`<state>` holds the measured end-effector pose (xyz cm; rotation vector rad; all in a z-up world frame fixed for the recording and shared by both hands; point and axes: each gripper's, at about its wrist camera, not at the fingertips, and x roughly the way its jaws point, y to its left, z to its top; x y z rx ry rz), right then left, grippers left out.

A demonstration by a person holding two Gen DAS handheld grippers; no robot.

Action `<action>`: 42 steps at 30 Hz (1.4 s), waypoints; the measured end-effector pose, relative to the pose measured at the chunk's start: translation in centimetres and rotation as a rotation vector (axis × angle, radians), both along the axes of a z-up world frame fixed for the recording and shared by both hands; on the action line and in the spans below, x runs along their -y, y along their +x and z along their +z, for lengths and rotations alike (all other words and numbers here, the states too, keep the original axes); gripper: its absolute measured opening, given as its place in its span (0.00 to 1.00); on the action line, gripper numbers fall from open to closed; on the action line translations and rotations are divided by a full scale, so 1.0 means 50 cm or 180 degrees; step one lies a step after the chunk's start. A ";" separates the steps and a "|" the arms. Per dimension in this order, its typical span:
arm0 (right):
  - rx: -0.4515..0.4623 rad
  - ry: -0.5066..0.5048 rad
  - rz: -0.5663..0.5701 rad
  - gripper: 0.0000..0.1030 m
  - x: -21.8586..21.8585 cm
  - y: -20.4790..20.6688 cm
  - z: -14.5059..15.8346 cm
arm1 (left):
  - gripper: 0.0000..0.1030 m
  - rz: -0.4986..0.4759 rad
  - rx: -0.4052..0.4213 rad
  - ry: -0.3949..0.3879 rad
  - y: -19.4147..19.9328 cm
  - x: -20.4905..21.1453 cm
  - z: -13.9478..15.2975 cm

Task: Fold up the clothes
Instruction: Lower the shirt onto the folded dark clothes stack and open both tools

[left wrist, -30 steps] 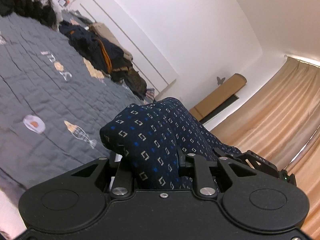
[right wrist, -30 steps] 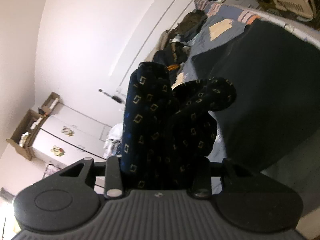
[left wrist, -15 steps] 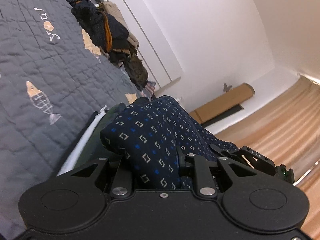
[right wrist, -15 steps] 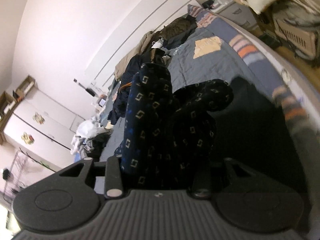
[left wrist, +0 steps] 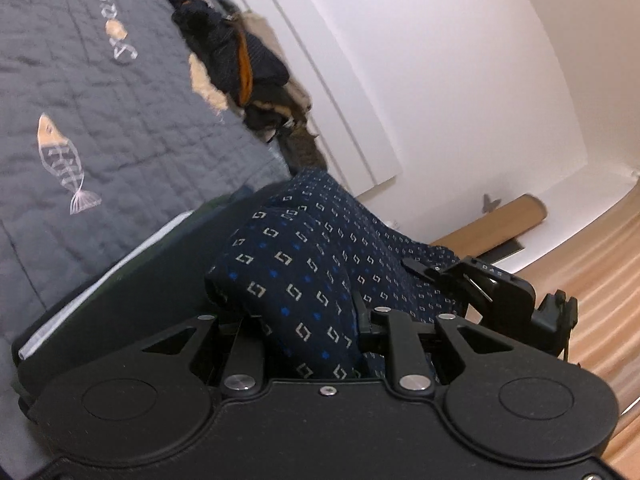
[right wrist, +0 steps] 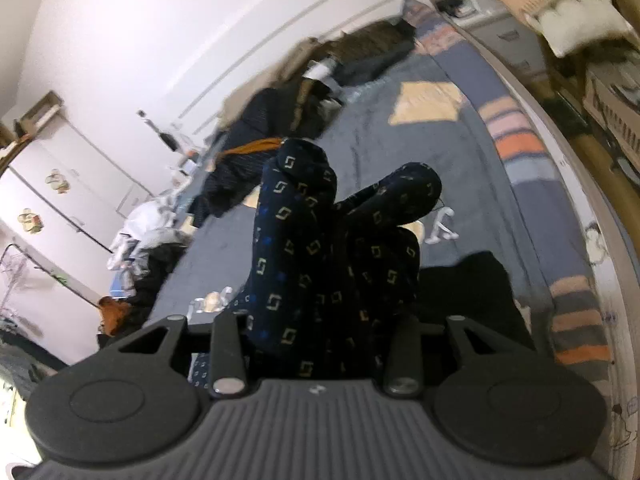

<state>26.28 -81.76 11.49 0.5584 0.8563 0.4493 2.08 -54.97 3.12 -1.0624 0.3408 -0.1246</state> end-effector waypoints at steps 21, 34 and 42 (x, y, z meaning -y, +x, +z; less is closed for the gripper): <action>0.0323 -0.0330 -0.0556 0.57 0.122 -0.121 0.086 | 0.50 -0.0608 0.0039 0.0729 -0.202 -0.066 -0.005; 0.0647 0.0581 0.0071 0.69 0.027 -0.320 0.024 | 0.66 -0.0776 0.0238 0.1089 -0.276 -0.097 0.042; 0.0402 0.1324 -0.0316 0.66 0.134 -0.311 -0.136 | 0.67 -0.0721 0.0279 0.1399 -0.307 -0.113 0.054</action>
